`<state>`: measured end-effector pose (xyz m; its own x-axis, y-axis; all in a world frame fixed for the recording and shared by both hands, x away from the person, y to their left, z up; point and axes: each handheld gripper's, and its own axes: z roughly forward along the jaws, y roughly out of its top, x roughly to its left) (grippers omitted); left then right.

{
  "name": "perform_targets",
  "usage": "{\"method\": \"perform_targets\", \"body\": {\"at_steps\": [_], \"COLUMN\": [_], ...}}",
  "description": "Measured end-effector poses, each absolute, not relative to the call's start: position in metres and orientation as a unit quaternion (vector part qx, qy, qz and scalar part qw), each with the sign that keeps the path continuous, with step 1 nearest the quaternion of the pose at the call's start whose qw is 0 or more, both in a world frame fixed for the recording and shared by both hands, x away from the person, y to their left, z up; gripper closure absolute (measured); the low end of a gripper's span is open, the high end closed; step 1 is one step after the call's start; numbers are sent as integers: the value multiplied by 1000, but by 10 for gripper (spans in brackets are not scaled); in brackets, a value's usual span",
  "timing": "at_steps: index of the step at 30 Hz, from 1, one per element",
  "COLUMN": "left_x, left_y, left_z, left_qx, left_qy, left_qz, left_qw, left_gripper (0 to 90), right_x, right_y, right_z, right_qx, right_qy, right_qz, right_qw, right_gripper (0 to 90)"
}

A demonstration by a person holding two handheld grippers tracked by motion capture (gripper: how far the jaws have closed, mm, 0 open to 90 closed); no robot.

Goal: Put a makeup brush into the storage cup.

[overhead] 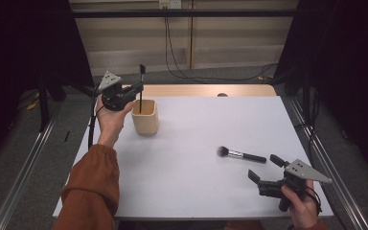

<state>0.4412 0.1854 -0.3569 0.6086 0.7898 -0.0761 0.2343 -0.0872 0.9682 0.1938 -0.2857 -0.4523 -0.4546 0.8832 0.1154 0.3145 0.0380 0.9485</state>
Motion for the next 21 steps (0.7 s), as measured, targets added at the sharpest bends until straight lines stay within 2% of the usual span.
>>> {"method": "perform_targets", "body": {"at_steps": [21], "left_x": [445], "left_y": [186], "left_z": [-381], "left_qx": [713], "left_qy": [373], "left_qz": [227], "left_qw": [548], "left_gripper": [859], "right_x": [194], "right_y": [-285], "right_z": [-452], "right_qx": [448], "right_qy": [669], "right_qz": [530], "right_qw": [266], "right_gripper": [0]}}
